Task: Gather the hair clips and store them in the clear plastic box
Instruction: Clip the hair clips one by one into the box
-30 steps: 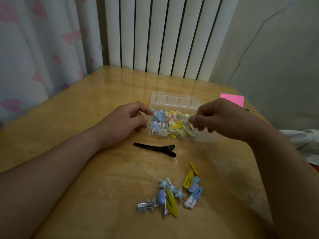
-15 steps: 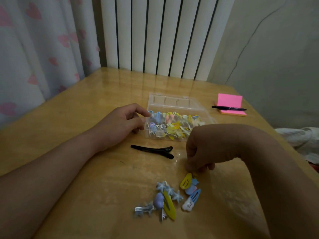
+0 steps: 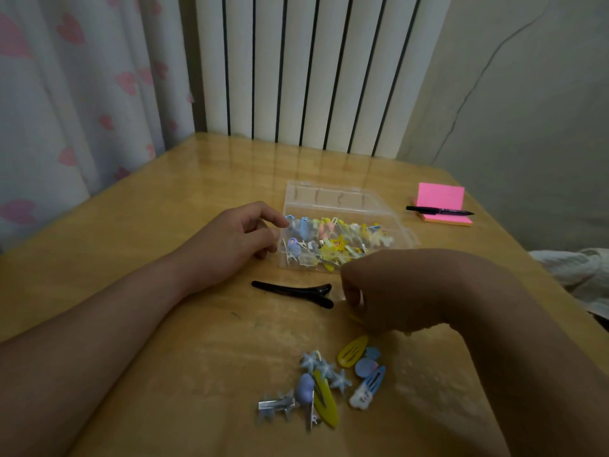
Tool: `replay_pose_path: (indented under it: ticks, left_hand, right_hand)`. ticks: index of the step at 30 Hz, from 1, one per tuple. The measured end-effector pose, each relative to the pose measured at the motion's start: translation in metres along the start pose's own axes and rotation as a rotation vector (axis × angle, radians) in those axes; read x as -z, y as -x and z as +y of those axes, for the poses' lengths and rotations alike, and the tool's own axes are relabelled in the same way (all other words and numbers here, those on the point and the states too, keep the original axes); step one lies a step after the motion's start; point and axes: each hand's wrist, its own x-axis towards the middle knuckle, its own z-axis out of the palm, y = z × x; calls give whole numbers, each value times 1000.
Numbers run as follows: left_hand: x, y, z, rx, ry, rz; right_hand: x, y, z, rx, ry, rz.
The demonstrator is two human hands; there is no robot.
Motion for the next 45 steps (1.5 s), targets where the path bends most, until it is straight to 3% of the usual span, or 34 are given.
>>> replay_pose_path:
  ticks: [4,10,15,20,29,45]
  left_hand:
    - [-1,0,-1,-2,5,6]
    - [-1,-1,-2,-3,0,8]
    - [-1,-1,-3,-5,-1,9]
    - [-1,-3,-5,-4,14,6]
    - [-2,-2,-4,-16,10,1]
    - [-8,-3,-8,-51,-79,71]
  right_hand:
    - [4,1,1,25,-71,52]
    - [9,3,22,85,-372,319]
    - [7,1,44,71,-469,379]
    - [3,-1,52,-25,-396,200]
    - [3,-11,30,-200,-197,70]
    - [2,-2,23,-241,-131,-40]
